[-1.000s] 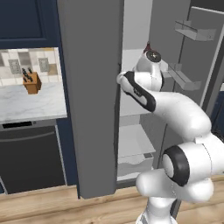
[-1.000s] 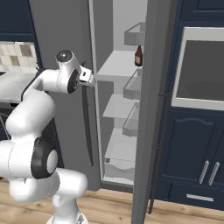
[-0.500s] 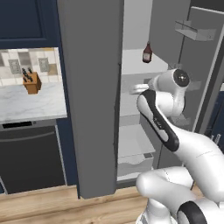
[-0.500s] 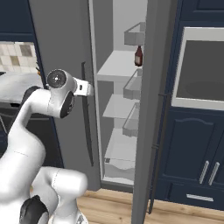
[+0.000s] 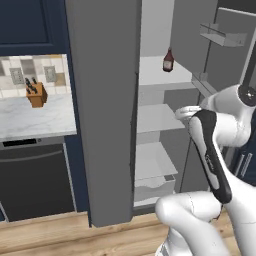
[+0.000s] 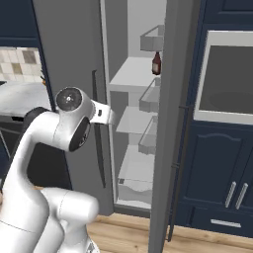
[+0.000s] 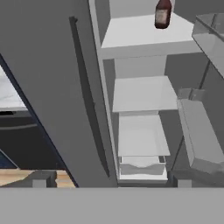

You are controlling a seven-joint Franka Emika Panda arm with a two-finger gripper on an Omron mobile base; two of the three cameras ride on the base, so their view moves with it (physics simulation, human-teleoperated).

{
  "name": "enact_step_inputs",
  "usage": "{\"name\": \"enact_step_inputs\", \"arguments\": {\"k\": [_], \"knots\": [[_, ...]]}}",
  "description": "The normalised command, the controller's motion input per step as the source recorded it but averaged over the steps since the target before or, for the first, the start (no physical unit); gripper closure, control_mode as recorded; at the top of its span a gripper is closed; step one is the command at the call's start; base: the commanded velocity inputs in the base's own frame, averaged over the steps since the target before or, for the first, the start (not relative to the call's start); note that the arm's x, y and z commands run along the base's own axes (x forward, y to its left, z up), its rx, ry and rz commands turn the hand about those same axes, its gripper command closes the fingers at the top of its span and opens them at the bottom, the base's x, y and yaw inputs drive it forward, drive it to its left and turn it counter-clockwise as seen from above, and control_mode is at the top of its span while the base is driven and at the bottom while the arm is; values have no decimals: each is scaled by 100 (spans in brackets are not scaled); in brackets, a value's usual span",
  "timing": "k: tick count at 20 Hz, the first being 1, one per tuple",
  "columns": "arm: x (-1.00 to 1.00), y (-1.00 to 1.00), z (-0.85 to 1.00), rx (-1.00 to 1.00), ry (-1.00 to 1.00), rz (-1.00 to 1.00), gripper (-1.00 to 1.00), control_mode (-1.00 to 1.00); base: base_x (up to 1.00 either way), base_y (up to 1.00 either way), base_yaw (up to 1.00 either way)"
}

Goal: There's a fish in the fridge that needs to be moved to the freezer for freezing. Pick up the fish from the fridge, place it on any shelf in the freezer, and close the fridge and freezer doors when done.

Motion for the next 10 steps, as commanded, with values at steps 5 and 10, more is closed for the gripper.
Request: {"name": "enact_step_inputs", "arguments": {"k": [5, 10], "knots": [[-90, -59, -20, 8, 0, 1, -100, -100, 0, 0, 0], [-39, -89, -10, 3, 0, 3, -100, -100, 0, 0, 0]]}}
